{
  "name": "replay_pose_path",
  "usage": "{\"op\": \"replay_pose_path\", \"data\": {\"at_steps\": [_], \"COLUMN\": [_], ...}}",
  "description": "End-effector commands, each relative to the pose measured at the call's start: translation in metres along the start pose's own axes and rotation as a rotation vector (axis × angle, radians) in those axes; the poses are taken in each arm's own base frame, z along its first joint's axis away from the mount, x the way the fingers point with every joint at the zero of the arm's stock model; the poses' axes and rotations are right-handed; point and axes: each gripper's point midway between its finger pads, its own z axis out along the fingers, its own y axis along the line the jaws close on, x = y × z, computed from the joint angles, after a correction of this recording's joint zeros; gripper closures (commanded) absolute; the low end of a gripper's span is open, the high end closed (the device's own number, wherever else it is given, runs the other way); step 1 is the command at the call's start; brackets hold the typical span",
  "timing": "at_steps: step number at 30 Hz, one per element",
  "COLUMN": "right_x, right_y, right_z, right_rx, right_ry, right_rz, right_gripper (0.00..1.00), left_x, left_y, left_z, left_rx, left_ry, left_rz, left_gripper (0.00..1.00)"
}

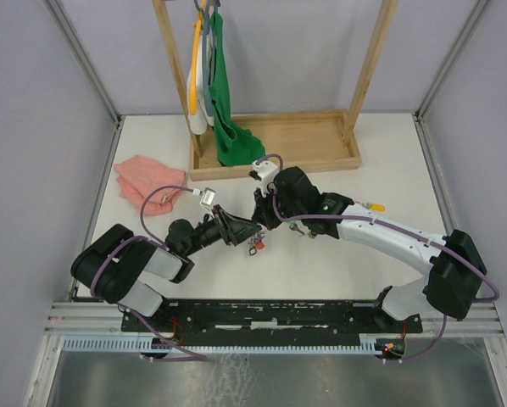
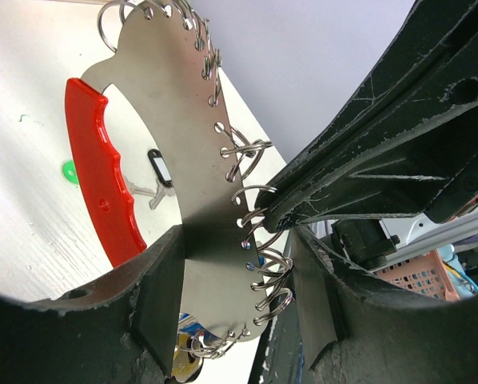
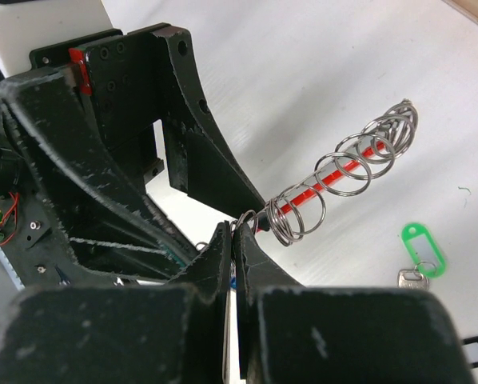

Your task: Put the keys on the keyring

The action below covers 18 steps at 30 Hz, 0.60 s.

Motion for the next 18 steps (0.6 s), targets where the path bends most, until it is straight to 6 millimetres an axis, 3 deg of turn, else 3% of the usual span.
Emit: {"op": "replay_pose_path", "data": {"at_steps": [1, 8, 12, 18], "right_x": [-0.04, -0.038, -0.038, -0.037], "right_y": [-0.003, 0.0, 0.001, 0.002], "right_z": [-0.012, -0.01, -0.009, -0.011], "right_rx": [0.022, -0.005, -0.013, -0.023], "right_ry": [-0.158, -0.165, -0.167, -0.173], "right_rz": [-0.048, -0.059, -0.07, -0.089], "right_gripper": [0.99, 0.99, 0.99, 0.99], "left_x": [-0.001, 0.0, 0.001, 0.001], "left_y": [-0.018, -0.031, -0.027, -0.024], "left_z": [-0.005, -0.011, -0.01, -0.009], "left_rx": [0.072, 0.124, 0.102, 0.091], "left_ry": [0.006, 0.023, 0.042, 0.046], "left_rz": [0.142, 0.204, 0.211, 0.222], "left_gripper": [0.34, 0.29, 0.29, 0.4]}}
